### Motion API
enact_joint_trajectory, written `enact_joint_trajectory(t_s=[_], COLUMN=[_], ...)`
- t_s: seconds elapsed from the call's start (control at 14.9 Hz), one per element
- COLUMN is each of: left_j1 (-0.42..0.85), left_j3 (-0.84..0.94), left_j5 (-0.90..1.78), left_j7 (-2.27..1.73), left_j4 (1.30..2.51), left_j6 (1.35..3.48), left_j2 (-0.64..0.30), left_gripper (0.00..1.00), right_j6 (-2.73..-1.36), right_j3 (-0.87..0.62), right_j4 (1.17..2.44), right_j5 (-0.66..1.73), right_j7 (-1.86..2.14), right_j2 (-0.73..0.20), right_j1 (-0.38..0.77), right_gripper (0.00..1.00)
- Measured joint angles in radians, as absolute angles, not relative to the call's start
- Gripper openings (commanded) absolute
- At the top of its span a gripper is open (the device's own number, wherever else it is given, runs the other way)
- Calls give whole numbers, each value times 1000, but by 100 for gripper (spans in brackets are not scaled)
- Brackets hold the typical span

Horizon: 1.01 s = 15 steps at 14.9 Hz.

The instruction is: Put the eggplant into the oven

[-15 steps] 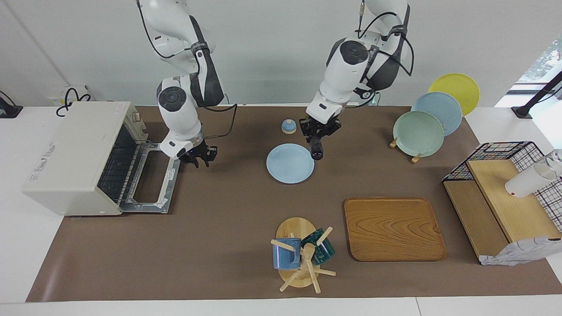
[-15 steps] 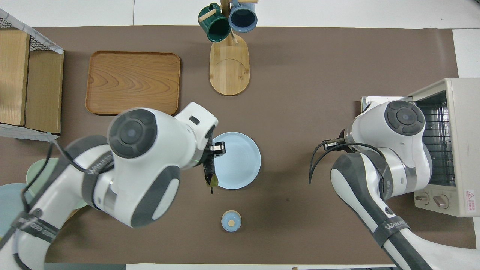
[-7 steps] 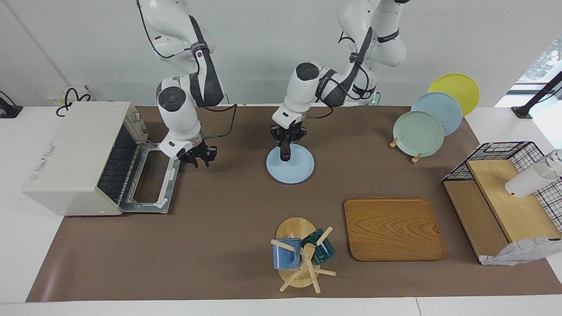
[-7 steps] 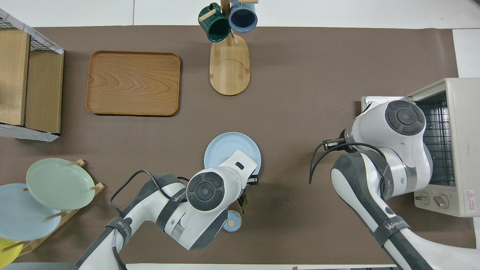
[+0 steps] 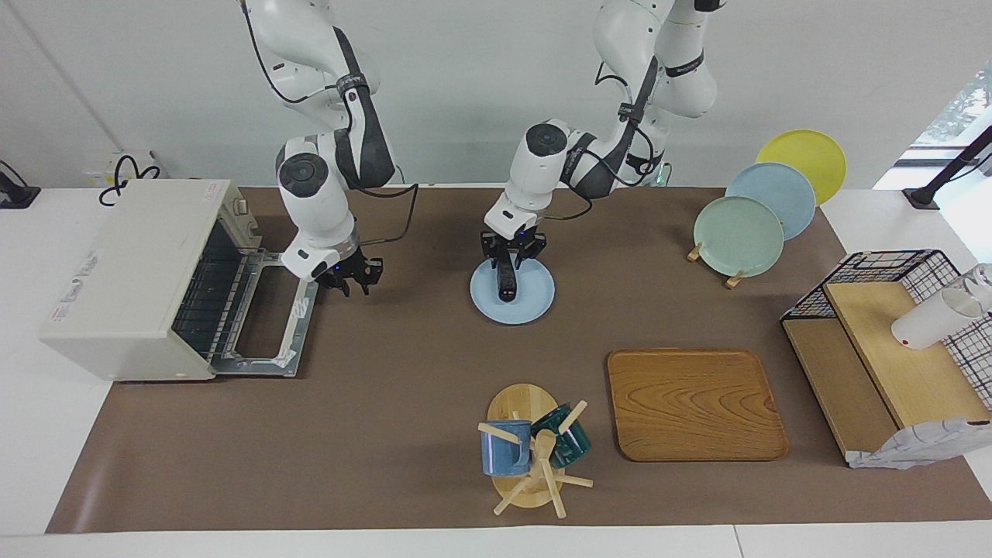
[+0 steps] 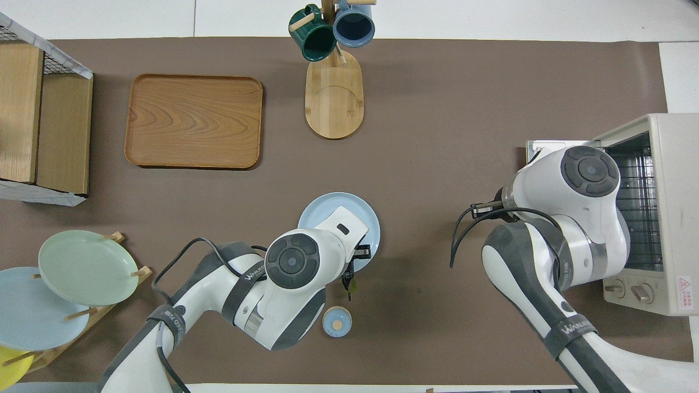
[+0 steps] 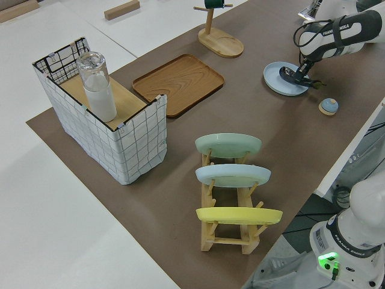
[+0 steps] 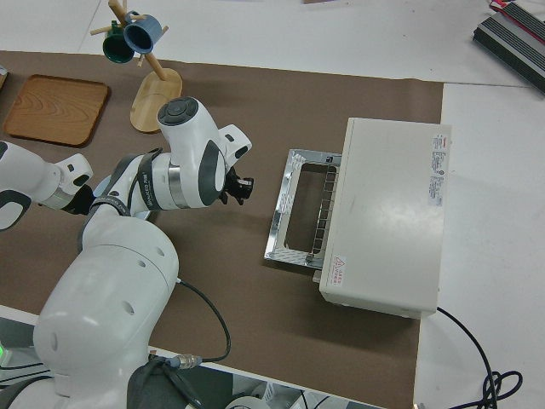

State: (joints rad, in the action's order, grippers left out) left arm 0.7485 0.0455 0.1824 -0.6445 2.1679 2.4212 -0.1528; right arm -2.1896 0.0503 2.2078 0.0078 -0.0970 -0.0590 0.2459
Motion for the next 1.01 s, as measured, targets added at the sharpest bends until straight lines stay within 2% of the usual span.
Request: enact_joint_trajectory(t_s=[0.27, 0.4, 0.6, 0.81, 1.01], left_j1=[599, 518, 363, 187, 92], left_j3=[40, 36, 32, 27, 26], left_j5=[182, 182, 182, 181, 155], left_j7=[-507, -441, -284, -84, -5], left_j4=[2024, 1971, 1886, 1821, 1798], left_j6=[2165, 2071, 1928, 1829, 1789], left_j2=[-125, -95, -68, -65, -65], left_gripper=[100, 100, 100, 100, 100], right_j6=[-2155, -2100, -2085, -2150, -2170], right_j3=[37, 10, -10, -18, -18], right_j4=[2181, 2125, 2038, 1986, 1852], right_j5=[8, 8, 8, 7, -11], right_j7=[-97, -138, -342, -505, -607], right_j2=[-58, -58, -60, -81, -208], right_j1=[256, 305, 489, 663, 781], right_gripper=[54, 54, 46, 44, 44])
